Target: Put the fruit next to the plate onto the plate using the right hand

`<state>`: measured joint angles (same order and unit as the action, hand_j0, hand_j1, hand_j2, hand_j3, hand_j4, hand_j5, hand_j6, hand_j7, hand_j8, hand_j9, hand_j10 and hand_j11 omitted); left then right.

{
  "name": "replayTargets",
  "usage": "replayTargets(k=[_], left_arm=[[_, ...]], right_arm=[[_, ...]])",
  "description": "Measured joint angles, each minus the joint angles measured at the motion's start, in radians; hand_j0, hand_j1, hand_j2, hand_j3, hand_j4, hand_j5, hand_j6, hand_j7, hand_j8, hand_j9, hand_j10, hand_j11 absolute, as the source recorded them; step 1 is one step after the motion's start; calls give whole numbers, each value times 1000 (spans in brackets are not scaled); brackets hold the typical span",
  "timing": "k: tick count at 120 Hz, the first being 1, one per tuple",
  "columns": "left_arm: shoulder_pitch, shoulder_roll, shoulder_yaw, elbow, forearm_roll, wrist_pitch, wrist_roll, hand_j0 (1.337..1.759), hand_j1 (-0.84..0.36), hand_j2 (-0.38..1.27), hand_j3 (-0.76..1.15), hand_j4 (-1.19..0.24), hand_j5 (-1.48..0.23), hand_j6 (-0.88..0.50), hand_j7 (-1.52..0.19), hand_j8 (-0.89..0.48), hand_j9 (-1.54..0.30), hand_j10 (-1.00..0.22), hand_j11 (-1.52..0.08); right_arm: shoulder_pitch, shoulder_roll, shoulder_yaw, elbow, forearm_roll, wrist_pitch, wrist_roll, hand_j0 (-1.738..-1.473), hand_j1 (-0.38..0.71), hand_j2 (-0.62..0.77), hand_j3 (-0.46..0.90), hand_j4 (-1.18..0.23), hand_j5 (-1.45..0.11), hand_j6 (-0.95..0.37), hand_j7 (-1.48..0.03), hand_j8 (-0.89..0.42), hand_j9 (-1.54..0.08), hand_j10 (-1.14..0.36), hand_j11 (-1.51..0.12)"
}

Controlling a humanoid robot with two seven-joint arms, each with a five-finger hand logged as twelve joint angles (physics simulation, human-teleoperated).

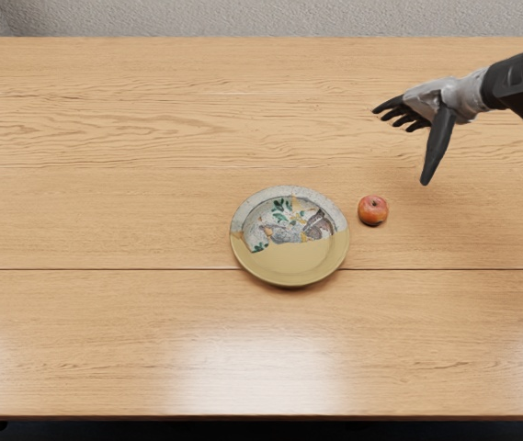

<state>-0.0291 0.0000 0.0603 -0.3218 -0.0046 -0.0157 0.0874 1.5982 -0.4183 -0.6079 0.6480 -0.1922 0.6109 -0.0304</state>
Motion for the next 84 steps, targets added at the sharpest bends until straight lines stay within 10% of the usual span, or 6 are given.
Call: replayTargets(k=[43, 84], left_arm=[[0, 0, 0, 0, 0, 0, 0, 1658, 349, 0, 0, 0, 0, 0, 0, 0, 0, 0, 0], [0, 0, 0, 0, 0, 0, 0, 1658, 349, 0, 0, 0, 0, 0, 0, 0, 0, 0, 0]], right_arm=[[47, -26, -20, 10, -19, 0, -21, -1658, -321, -5, 0, -26, -31, -26, -31, -25, -31, -25, -31], [192, -64, -143, 326, -27, -138, -122, -1658, -308, -7, 0, -36, -45, -36, -45, -36, -45, -35, -45]])
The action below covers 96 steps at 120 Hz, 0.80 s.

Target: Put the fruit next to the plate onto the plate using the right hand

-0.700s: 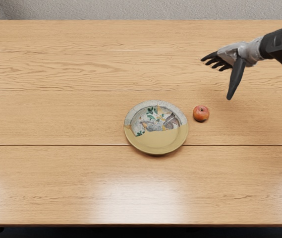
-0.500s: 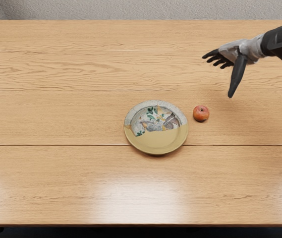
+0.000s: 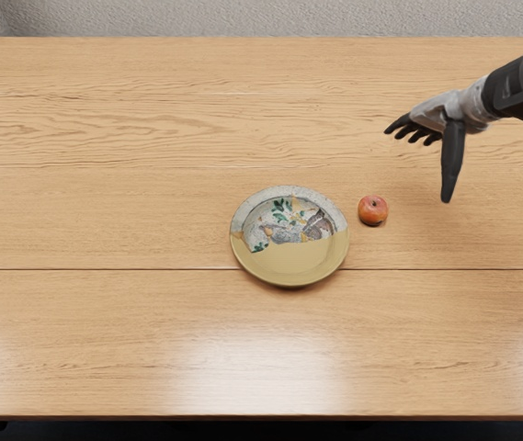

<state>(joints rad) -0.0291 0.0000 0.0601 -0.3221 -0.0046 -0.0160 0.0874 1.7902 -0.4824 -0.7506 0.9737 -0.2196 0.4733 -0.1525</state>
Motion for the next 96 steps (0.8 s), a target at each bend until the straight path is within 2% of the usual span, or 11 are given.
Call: replayTargets(k=[19, 56, 80, 96], left_arm=[[0, 0, 0, 0, 0, 0, 0, 1658, 349, 0, 0, 0, 0, 0, 0, 0, 0, 0, 0], [0, 0, 0, 0, 0, 0, 0, 1658, 349, 0, 0, 0, 0, 0, 0, 0, 0, 0, 0], [0, 0, 0, 0, 0, 0, 0, 1658, 349, 0, 0, 0, 0, 0, 0, 0, 0, 0, 0], [0, 0, 0, 0, 0, 0, 0, 1658, 349, 0, 0, 0, 0, 0, 0, 0, 0, 0, 0]], right_arm=[[2, 23, 8, 26, -11, -89, -40, -1658, -247, -17, 0, -86, -111, -87, -111, -86, -111, -86, -111], [3, 18, 3, 324, -38, -532, -146, -1658, -135, -35, 0, -179, -232, -180, -232, -180, -232, -179, -232], [3, 23, -2, 482, -52, -767, -204, -1658, -97, -41, 0, -211, -273, -212, -273, -211, -273, -211, -273], [3, 24, -16, 554, -63, -876, -227, -1658, -86, -43, 0, -220, -286, -221, -285, -221, -285, -220, -285]])
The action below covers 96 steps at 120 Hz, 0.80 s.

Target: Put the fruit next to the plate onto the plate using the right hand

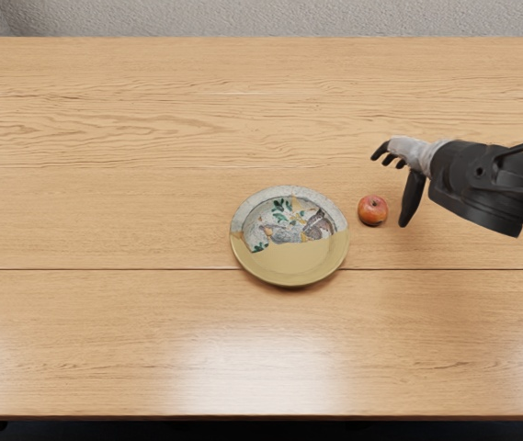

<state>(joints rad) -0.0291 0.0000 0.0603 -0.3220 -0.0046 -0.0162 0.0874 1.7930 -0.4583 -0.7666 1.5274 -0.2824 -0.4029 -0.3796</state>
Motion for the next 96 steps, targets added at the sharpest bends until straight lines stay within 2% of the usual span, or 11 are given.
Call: replayTargets(k=[19, 49, 96], left_arm=[[0, 0, 0, 0, 0, 0, 0, 1658, 349, 0, 0, 0, 0, 0, 0, 0, 0, 0, 0], [0, 0, 0, 0, 0, 0, 0, 1658, 349, 0, 0, 0, 0, 0, 0, 0, 0, 0, 0], [0, 0, 0, 0, 0, 0, 0, 1658, 349, 0, 0, 0, 0, 0, 0, 0, 0, 0, 0]], right_arm=[[1, 42, -39, 65, -7, -138, -20, -1658, -79, -44, 0, -226, -293, -227, -293, -226, -293, -226, -293], [55, 159, -112, 84, -12, -189, -86, -1658, -80, -44, 0, -225, -292, -225, -292, -225, -292, -225, -292], [65, 228, -122, 75, -14, -197, -99, -1658, -80, -44, 0, -225, -292, -226, -292, -225, -292, -225, -292]])
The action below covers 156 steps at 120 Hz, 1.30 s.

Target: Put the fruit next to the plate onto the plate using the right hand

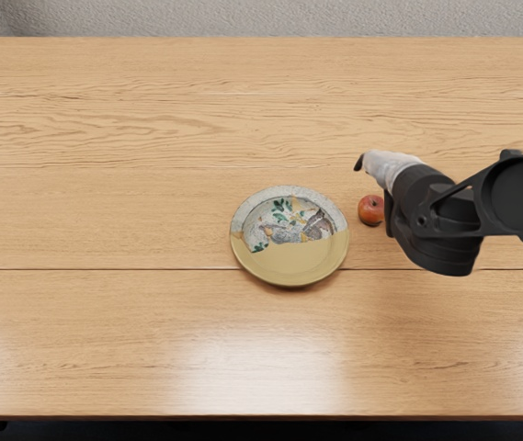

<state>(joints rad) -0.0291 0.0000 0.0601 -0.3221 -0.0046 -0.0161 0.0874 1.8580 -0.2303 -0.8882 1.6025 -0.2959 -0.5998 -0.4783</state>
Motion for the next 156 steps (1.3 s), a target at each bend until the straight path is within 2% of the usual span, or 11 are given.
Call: replayTargets(k=[13, 32, 65, 89, 156], left_arm=[[0, 0, 0, 0, 0, 0, 0, 1658, 349, 0, 0, 0, 0, 0, 0, 0, 0, 0, 0], [0, 0, 0, 0, 0, 0, 0, 1658, 349, 0, 0, 0, 0, 0, 0, 0, 0, 0, 0], [0, 0, 0, 0, 0, 0, 0, 1658, 349, 0, 0, 0, 0, 0, 0, 0, 0, 0, 0], [0, 0, 0, 0, 0, 0, 0, 1658, 349, 0, 0, 0, 0, 0, 0, 0, 0, 0, 0], [0, 0, 0, 0, 0, 0, 0, 1658, 349, 0, 0, 0, 0, 0, 0, 0, 0, 0, 0]], right_arm=[[-5, 11, 2, -3, 0, -1, 0, -1658, -80, -44, 0, -225, -292, -225, -292, -225, -292, -225, -292], [-54, 6, -5, -38, 0, 0, 1, -1658, -82, -44, 0, -223, -290, -224, -290, -224, -290, -223, -290], [-96, 14, -12, -127, 0, 13, 3, -1658, -86, -43, 0, -220, -285, -220, -285, -220, -285, -220, -285], [-107, 59, 0, -157, 0, 19, 2, -1658, -91, -43, 0, -216, -281, -217, -280, -217, -281, -216, -281], [-173, 84, 5, -218, 0, 11, 1, -1658, -88, -43, 0, -218, -283, -219, -283, -219, -283, -218, -283]])
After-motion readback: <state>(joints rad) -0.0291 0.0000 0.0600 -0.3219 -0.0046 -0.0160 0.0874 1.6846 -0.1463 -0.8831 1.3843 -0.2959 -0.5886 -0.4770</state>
